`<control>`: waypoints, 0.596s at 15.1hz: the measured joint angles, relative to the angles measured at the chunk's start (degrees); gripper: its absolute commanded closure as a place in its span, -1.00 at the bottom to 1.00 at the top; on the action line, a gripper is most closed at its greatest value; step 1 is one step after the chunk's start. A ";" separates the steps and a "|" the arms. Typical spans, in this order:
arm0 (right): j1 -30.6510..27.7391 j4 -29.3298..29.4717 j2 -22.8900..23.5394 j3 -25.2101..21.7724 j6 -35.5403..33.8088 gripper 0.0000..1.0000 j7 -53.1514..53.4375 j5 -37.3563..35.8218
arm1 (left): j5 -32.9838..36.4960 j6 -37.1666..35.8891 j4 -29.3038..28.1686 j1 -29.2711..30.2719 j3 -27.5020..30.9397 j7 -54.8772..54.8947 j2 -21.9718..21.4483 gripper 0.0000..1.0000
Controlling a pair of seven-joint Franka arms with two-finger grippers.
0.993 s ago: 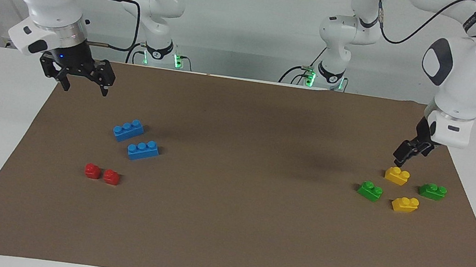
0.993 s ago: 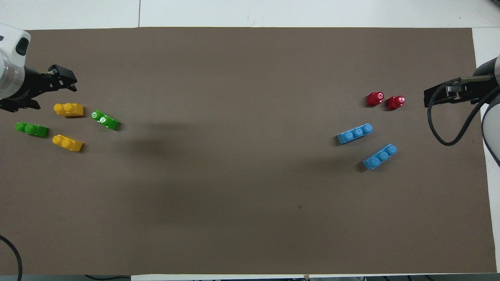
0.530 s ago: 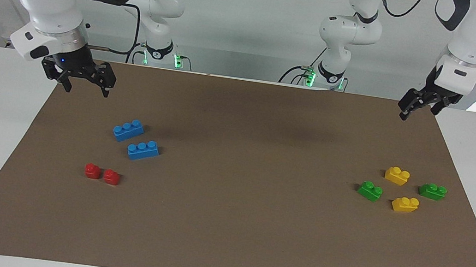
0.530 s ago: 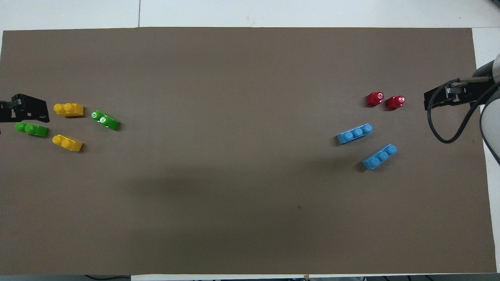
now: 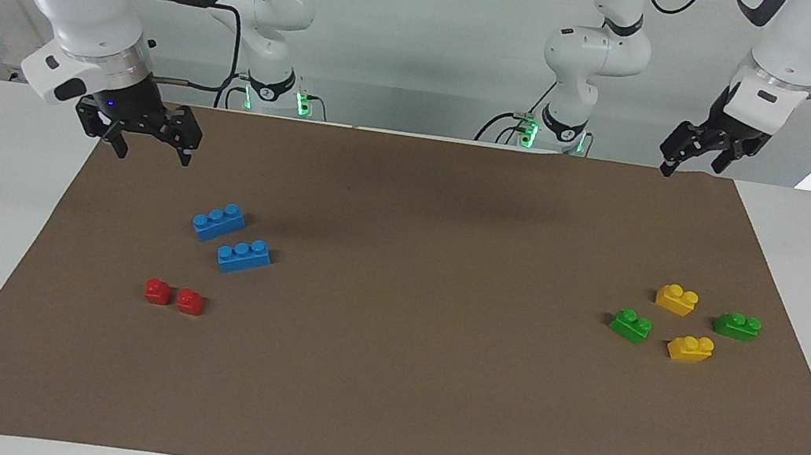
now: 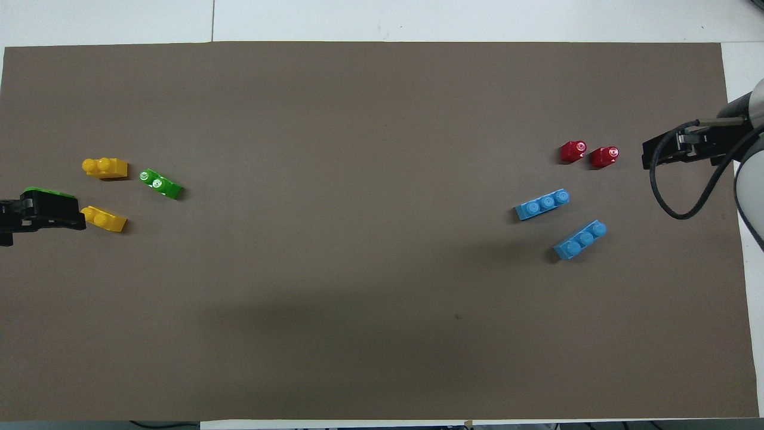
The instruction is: Remove green block with left arm and hold with right
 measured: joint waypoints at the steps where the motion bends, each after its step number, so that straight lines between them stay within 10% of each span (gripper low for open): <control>1: 0.00 0.00 0.00 0.00 0.00 -1.00 0.00 0.01 | -0.02 0.68 -0.61 0.00 0.04 0.03 -0.24 -1.00; 9: 0.00 0.01 0.00 0.00 0.00 -1.00 0.00 0.03 | -0.11 2.88 0.17 -0.09 0.71 0.12 2.44 -1.00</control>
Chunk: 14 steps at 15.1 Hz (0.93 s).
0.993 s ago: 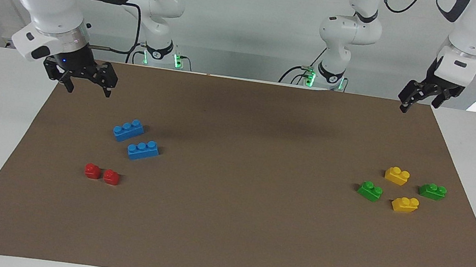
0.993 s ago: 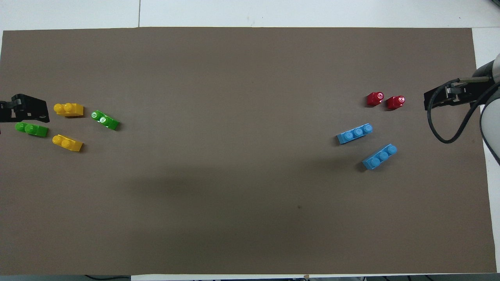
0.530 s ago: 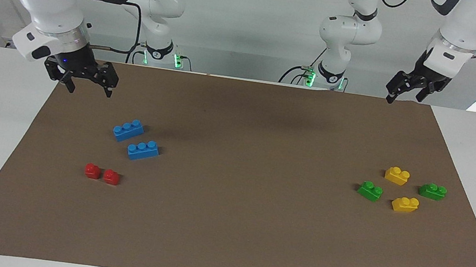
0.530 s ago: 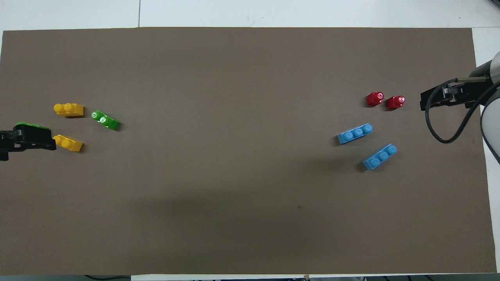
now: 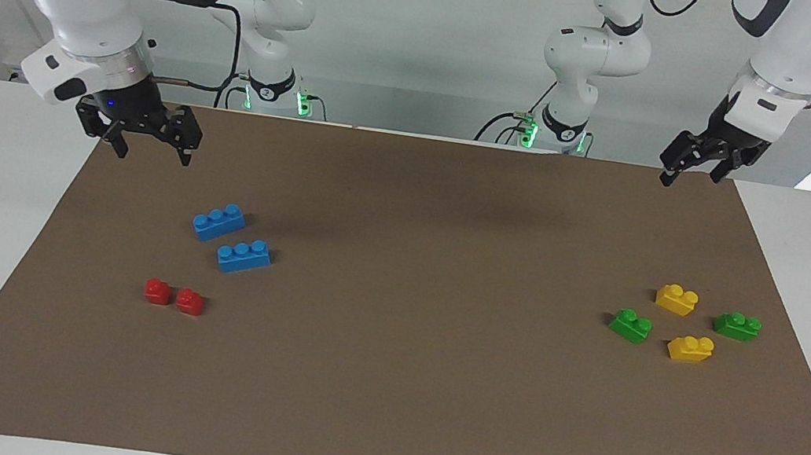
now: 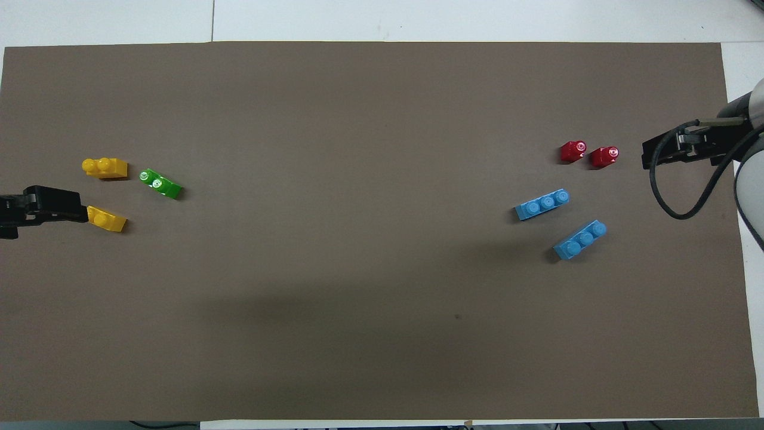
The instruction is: Remove green block with left arm and hold with right
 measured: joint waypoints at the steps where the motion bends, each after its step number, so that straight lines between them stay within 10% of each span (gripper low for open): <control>1: 0.00 0.00 0.00 0.00 0.00 -1.00 0.00 0.00 | 0.00 0.04 0.92 -0.42 0.32 0.07 1.05 -1.00; 14: 0.36 0.60 -0.02 0.53 0.00 -1.00 0.00 0.01 | -0.03 -0.14 3.32 -3.05 2.22 0.17 1.86 -1.00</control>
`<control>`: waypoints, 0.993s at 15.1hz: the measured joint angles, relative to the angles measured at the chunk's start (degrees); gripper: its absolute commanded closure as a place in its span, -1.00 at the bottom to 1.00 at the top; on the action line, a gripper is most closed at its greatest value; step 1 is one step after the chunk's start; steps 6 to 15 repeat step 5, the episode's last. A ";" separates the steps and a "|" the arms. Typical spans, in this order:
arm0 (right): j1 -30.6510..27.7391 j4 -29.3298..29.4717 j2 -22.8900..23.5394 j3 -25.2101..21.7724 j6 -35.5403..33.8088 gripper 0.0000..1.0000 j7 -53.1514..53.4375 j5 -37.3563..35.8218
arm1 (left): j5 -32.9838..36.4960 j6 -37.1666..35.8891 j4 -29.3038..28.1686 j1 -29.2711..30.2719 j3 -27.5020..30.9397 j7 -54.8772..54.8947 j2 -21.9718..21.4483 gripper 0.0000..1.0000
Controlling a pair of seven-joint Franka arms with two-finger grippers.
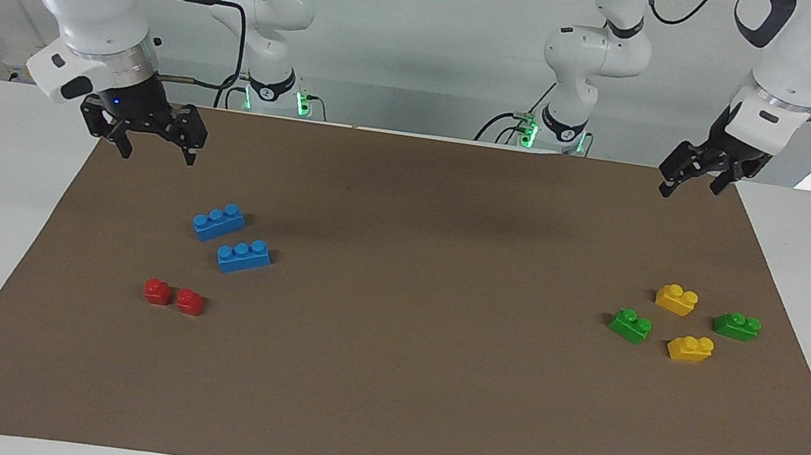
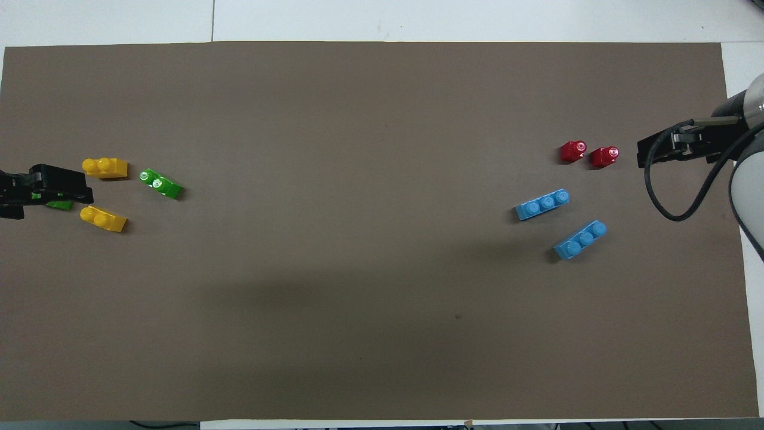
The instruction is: Remove green block with left arm and hold with right
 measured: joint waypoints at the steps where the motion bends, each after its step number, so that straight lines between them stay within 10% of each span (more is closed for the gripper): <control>1: 0.00 0.11 -0.01 0.00 0.00 -1.00 0.00 0.00 | 0.00 0.00 0.02 0.00 0.00 0.00 -0.09 -1.00; 15: 0.49 0.30 -0.03 0.16 0.00 -1.00 0.00 0.00 | 0.00 0.00 0.02 0.00 -0.02 0.00 -0.17 -1.00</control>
